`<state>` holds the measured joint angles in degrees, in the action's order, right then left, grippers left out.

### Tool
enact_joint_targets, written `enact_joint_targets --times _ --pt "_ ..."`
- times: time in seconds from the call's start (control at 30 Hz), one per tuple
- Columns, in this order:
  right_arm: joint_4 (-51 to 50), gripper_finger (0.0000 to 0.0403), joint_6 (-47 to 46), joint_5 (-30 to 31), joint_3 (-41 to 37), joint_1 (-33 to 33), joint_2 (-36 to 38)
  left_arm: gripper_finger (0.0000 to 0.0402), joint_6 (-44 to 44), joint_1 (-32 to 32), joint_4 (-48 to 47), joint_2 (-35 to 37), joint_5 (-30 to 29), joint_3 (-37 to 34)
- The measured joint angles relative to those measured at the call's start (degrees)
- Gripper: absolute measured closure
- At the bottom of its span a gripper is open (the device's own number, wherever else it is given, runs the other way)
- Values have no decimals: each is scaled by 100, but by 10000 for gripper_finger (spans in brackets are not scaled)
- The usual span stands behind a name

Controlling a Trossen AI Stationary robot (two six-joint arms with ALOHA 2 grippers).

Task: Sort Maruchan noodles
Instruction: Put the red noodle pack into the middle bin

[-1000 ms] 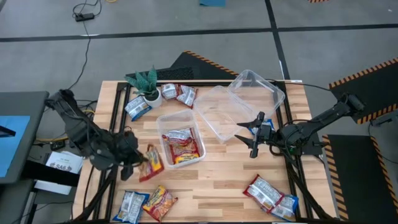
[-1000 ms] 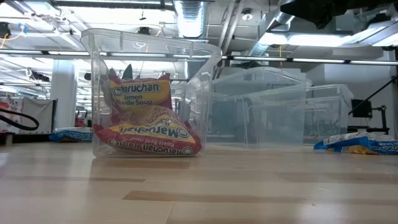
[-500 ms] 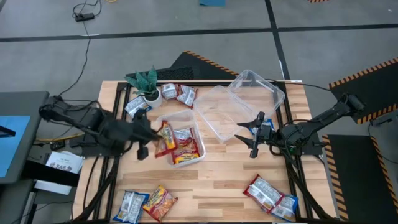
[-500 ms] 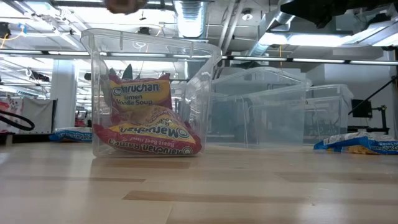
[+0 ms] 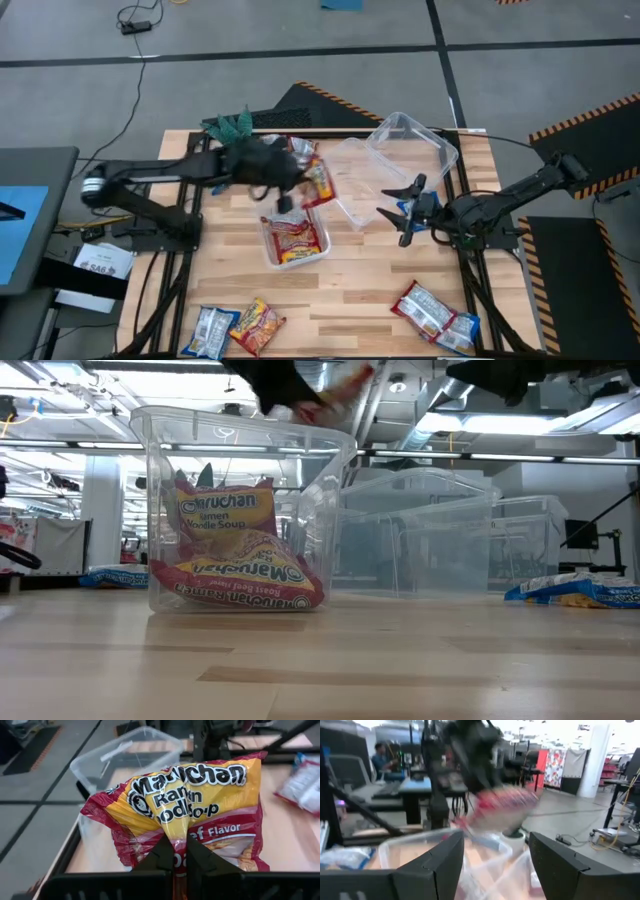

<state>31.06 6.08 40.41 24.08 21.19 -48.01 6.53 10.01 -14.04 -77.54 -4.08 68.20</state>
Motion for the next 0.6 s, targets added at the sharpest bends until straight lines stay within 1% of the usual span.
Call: enact_joint_targets --times 0.07,0.13,0.2,0.3,0.37,0.43,0.53,0.6 --pt "204 155 107 -12 0 20 0 401 52 265 586 -434 339 0" --pt "355 155 210 -48 0 95 2 401 95 453 1191 -852 556 0" --pt "433 155 322 -136 0 187 2 401 95 576 1927 -1255 668 0" --pt "438 155 348 -164 0 311 2 401 76 666 2715 -1705 730 0" --pt "436 155 351 -169 0 367 2 401 58 676 2899 -1902 665 0" --pt "434 155 357 -169 0 403 2 394 69 676 2905 -2006 412 0" --pt "429 155 357 -169 0 435 2 375 51 676 2920 -2060 11 0" --pt "431 155 354 -169 0 426 2 359 -66 677 2942 -2072 -95 0"
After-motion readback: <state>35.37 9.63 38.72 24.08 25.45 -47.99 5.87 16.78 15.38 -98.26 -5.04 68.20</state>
